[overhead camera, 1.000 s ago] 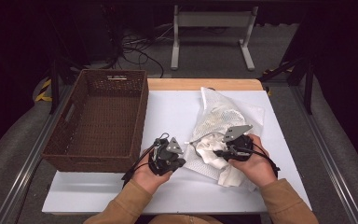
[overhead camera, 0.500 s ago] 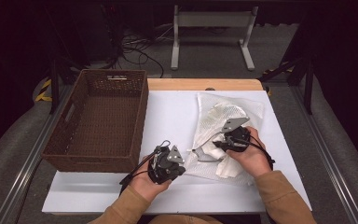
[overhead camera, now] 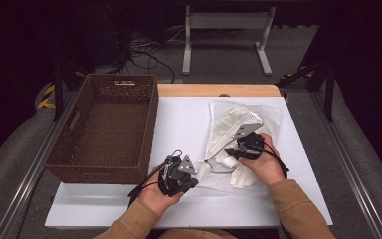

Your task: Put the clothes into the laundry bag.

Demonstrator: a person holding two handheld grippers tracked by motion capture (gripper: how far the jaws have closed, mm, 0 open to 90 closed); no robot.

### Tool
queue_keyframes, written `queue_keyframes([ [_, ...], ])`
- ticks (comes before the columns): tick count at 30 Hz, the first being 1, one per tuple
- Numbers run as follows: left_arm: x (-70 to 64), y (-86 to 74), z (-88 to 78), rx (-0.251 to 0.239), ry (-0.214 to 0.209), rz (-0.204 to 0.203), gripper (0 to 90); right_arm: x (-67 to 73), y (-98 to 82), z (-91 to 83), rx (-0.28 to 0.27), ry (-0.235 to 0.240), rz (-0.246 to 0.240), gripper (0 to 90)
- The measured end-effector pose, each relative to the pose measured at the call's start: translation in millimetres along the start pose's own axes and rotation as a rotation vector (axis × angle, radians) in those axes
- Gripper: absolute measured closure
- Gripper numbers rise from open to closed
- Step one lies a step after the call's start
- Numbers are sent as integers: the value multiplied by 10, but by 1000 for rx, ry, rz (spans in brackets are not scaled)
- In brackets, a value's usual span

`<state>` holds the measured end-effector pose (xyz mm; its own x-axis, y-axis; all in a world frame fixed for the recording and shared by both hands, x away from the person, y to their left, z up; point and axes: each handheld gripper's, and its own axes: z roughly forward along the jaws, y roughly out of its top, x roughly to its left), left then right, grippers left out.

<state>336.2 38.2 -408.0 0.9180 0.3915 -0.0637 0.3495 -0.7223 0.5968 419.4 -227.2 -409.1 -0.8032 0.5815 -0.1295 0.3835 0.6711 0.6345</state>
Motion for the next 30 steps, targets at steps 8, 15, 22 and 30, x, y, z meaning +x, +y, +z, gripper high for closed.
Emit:
queue_keyframes([
  [8,30,0,37,7,-15,-4,892,130,-38,-229,-59,40,1,493],
  [15,50,4,53,3,-25,-18,891,228,-79,-580,-124,50,-9,486],
  [22,59,24,34,-12,-27,-26,872,219,-220,-850,-133,24,7,606],
  [30,35,109,-29,-70,-22,-24,749,147,-394,-1014,-132,-46,41,635],
])
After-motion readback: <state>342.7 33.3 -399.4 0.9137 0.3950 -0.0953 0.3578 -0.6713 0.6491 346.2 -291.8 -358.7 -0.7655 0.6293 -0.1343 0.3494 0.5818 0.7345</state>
